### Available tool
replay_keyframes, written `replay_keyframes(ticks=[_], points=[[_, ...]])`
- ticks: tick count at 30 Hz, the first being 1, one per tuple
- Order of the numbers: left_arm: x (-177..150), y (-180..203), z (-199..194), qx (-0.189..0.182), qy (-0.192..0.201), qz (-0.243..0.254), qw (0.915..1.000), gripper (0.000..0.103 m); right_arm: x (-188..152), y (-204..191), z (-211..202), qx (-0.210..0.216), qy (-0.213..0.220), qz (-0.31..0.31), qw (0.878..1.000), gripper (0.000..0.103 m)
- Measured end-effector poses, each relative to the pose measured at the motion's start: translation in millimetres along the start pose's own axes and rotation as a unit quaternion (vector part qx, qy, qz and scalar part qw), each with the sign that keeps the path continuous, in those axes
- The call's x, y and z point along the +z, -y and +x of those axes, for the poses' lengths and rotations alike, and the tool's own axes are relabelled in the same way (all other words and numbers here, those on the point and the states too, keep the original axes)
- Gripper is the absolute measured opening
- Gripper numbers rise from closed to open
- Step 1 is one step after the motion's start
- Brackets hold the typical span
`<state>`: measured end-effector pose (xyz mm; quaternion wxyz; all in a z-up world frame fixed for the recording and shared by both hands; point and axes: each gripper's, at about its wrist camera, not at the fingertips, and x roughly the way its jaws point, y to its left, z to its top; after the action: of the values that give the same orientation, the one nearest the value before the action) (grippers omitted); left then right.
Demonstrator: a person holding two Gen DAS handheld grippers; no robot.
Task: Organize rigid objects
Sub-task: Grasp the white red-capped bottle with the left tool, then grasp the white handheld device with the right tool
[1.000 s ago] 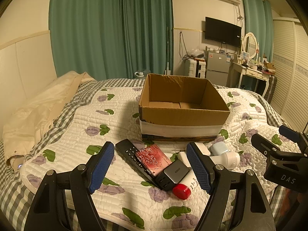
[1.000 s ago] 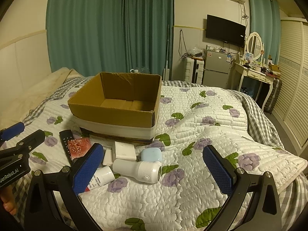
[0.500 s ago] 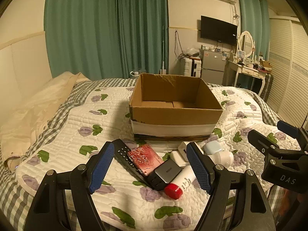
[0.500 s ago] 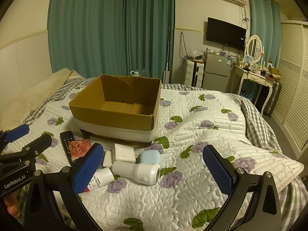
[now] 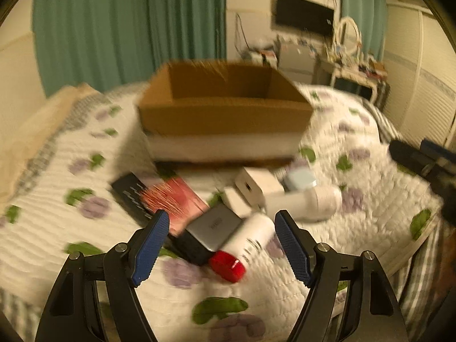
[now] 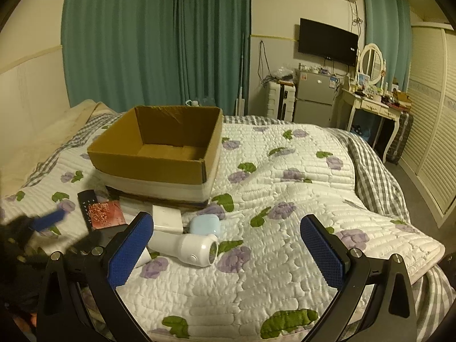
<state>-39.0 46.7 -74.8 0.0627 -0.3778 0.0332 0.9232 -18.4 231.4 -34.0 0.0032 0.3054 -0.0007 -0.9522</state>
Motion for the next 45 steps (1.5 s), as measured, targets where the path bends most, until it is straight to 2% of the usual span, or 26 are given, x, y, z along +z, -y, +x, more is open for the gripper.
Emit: replay_keyframes(ticks=[4,6,8,9,11,15,19,21,23,25,26,28,31,32,35,39,45], points=[[-12.1,14.8,29.6,-0.013,-0.045,0.028,0.9985,0.077,-1.6,7.0,5.0,0.004,-0.010,0.008,1.000,0.103],[-17.2,21.8,29.9,-0.014,-0.046,0.049,0.9976,0.077,-2.6,9.9,7.3,0.005,-0.015,0.011,1.000,0.103],[-20.3,26.1,29.0,-0.050,-0.064,0.053,0.9953,0.071,-3.6,13.5,9.9,0.008,-0.023,0.019,1.000,0.103],[-22.8,27.7,26.4,-0.054,-0.070,0.050,0.9949,0.071,-4.0,14.6,10.6,0.009,-0.025,0.021,0.999,0.103],[-25.2,32.3,25.8,-0.042,-0.071,0.071,0.9940,0.071,-4.5,16.2,10.3,0.011,-0.026,0.025,0.999,0.103],[-21.1,26.7,28.2,-0.054,-0.092,0.064,0.9922,0.071,-4.1,16.2,9.9,0.012,-0.026,0.023,0.999,0.103],[-18.2,36.8,49.9,-0.057,-0.092,0.113,0.9876,0.070,-4.6,13.2,12.5,0.009,-0.030,0.018,0.999,0.103],[-17.2,37.9,48.2,-0.054,-0.100,0.111,0.9872,0.064,-5.2,12.1,11.2,0.008,-0.029,0.015,0.999,0.103],[-18.5,34.7,39.0,-0.056,-0.107,0.110,0.9865,0.050,-4.9,12.6,10.3,0.007,-0.026,0.016,1.000,0.103],[-18.6,28.0,33.6,-0.076,-0.121,0.098,0.9849,0.046,-4.4,13.9,10.6,0.006,-0.026,0.019,0.999,0.103],[-17.9,22.2,38.5,-0.097,-0.144,0.079,0.9817,0.045,-4.2,13.8,11.7,0.006,-0.027,0.020,0.999,0.103],[-18.8,20.0,51.4,-0.108,-0.168,0.064,0.9778,0.045,-5.0,12.0,13.6,0.007,-0.031,0.017,0.999,0.103],[-19.5,22.9,60.9,-0.102,-0.152,0.056,0.9815,0.043,-5.9,10.3,13.9,0.006,-0.030,0.011,0.999,0.103],[-18.2,23.2,56.9,-0.103,-0.142,0.053,0.9830,0.038,-5.7,10.7,13.9,0.006,-0.029,0.012,0.999,0.103],[-14.8,25.0,43.2,-0.091,-0.116,0.061,0.9872,0.036,-6.1,12.2,17.5,0.004,-0.035,0.014,0.999,0.103],[-7.1,23.4,24.2,-0.084,-0.077,0.047,0.9924,0.036,-7.4,12.4,21.5,0.008,-0.039,0.007,0.999,0.103],[9.2,13.9,-4.8,-0.020,-0.003,0.041,0.9989,0.036,-8.6,4.4,31.3,0.025,-0.049,-0.019,0.998,0.103]])
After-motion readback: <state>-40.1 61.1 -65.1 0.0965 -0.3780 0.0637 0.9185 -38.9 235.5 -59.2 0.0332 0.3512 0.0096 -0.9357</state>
